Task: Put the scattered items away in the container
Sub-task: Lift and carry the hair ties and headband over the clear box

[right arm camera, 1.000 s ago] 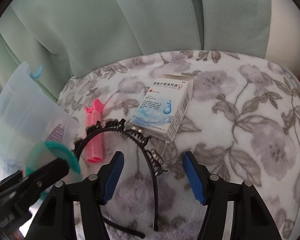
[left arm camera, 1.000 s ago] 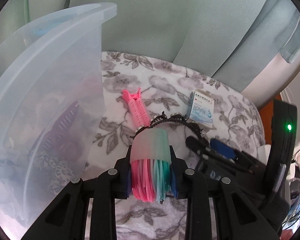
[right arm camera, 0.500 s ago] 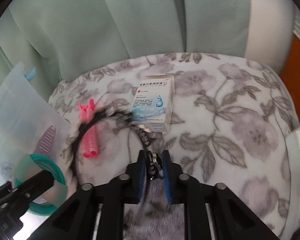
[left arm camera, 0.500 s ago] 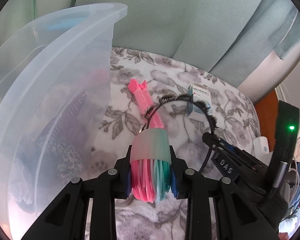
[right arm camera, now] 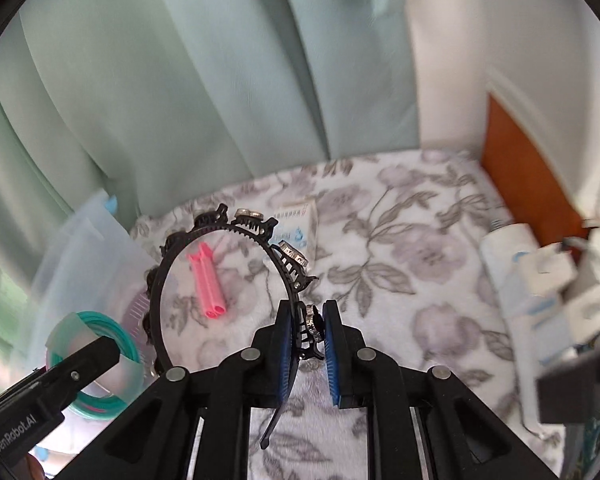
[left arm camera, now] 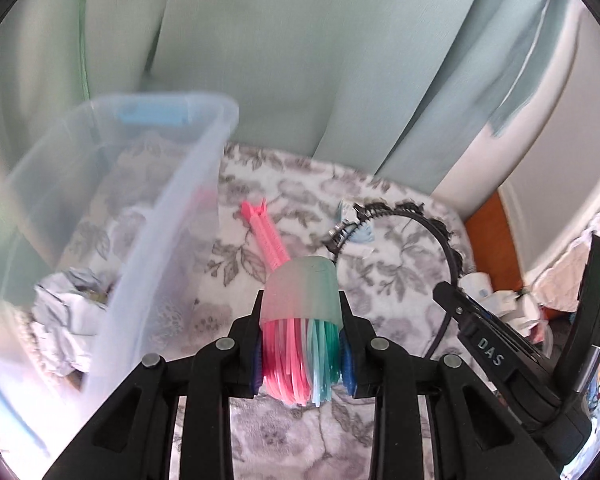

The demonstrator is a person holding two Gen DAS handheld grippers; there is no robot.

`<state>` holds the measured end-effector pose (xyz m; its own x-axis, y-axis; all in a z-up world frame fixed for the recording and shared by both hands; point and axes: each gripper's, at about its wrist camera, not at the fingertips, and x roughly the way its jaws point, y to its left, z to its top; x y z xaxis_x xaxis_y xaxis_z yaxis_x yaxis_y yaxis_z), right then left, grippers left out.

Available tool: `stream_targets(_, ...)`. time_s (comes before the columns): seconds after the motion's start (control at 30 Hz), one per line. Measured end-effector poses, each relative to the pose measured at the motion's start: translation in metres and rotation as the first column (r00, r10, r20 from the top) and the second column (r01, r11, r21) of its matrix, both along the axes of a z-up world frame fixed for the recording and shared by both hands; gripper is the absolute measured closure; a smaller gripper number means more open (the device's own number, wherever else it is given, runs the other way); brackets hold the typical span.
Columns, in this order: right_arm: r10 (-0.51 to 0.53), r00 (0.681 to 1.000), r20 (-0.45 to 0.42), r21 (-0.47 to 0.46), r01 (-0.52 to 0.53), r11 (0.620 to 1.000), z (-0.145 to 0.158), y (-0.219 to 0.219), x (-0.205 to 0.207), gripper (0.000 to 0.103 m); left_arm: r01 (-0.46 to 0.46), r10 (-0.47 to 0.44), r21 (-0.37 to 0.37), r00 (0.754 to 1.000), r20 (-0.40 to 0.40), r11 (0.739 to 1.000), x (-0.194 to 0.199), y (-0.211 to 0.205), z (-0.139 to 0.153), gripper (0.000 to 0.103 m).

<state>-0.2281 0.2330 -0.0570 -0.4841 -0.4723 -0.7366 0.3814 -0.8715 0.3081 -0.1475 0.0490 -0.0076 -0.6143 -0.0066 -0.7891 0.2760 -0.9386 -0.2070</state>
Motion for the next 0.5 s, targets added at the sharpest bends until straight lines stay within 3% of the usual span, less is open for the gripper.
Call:
stream_targets(0.23,-0.044,0.996,-0.073,-0.114,0.036,0.993,0.057,0.025,0.021,0.087,-0.009,0.006,-0.023,0.993,-0.116,1.0,0.026,-0.002,0.055,0.072)
stream_targets(0.5,-0.094,0.977,-0.189,-0.223,0.051,0.973,0.129,0.041,0.054,0.087,-0.04,0.032,-0.027,0.965,-0.259,0.999,0.056,-0.016,0.113,0.072)
